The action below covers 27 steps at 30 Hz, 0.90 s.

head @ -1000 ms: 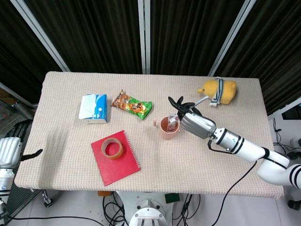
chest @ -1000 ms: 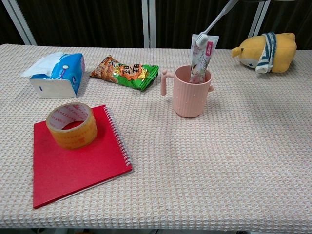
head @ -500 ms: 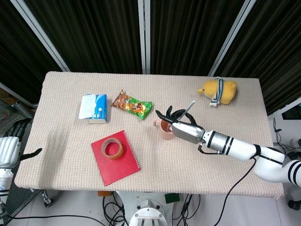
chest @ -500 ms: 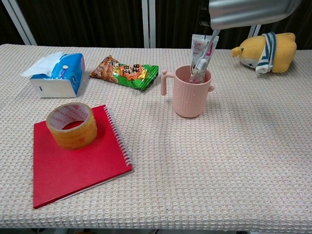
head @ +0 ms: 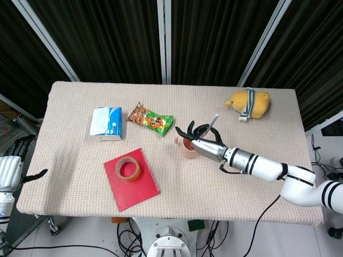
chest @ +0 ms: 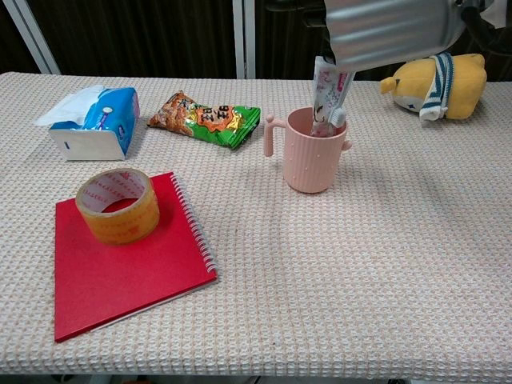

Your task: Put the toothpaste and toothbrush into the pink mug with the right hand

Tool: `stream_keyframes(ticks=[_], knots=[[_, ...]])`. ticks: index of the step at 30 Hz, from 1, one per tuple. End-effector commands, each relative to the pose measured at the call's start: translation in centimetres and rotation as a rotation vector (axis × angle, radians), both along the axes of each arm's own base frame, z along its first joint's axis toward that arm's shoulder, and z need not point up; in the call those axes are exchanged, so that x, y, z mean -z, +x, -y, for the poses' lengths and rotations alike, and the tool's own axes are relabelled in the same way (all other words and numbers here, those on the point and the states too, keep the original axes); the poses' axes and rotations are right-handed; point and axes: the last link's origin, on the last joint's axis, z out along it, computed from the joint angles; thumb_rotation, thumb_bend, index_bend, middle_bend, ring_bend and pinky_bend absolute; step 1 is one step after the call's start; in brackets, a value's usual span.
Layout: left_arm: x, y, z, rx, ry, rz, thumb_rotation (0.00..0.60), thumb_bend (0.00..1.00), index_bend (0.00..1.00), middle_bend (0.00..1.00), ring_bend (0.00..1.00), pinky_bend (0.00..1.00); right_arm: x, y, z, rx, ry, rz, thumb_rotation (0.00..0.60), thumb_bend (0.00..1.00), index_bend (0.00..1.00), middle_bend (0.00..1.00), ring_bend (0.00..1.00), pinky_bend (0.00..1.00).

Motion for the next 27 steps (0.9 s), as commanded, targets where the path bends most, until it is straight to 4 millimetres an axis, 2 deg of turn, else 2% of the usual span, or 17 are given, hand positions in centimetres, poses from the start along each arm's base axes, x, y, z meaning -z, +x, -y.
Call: stream_keyframes(ticks=[1,15,19,22,27], knots=[[0.0,-0.1,0.0,-0.002,-0.002,0.002,0.6,0.07,0.11,0.11,0.1,0.22,0.8,0.2,-0.1,-0.003,0.005,-0.018,0.6,0.69,0.67,0.61,0.31,0.0],[0.2,-0.2,0.0,0.003,-0.01,0.001,0.6,0.08,0.11,0.11,0.1,0.22,3.5,0.4,-0.6,-0.013,0.037,-0.053,0.6,0.69,0.66,0.61,0.31,0.0],[0.2,-0.4,0.1,-0.001,-0.01,0.002,0.6,0.08,0.11,0.11,0.1,0.22,3.9,0.3,-0.6,-0.017,0.041,-0.068,0.6,0.69,0.63,0.61,0.28,0.0],[0.2,-0.4,0.1,-0.003,-0.013,0.002,0.6,0.08,0.11,0.11,0.1,0.22,3.9,0.2,-0.6,-0.009,0.04,-0.067,0.6,0.66,0.57,0.57,0.23,0.0],[0.2,-0.4,0.0,0.0,-0.013,0.001,0.6,0.08,0.11,0.11,0.1,0.22,3.8,0.1,-0.5,0.0,0.024,-0.072,0.6,0.53,0.35,0.43,0.1,0.0]])
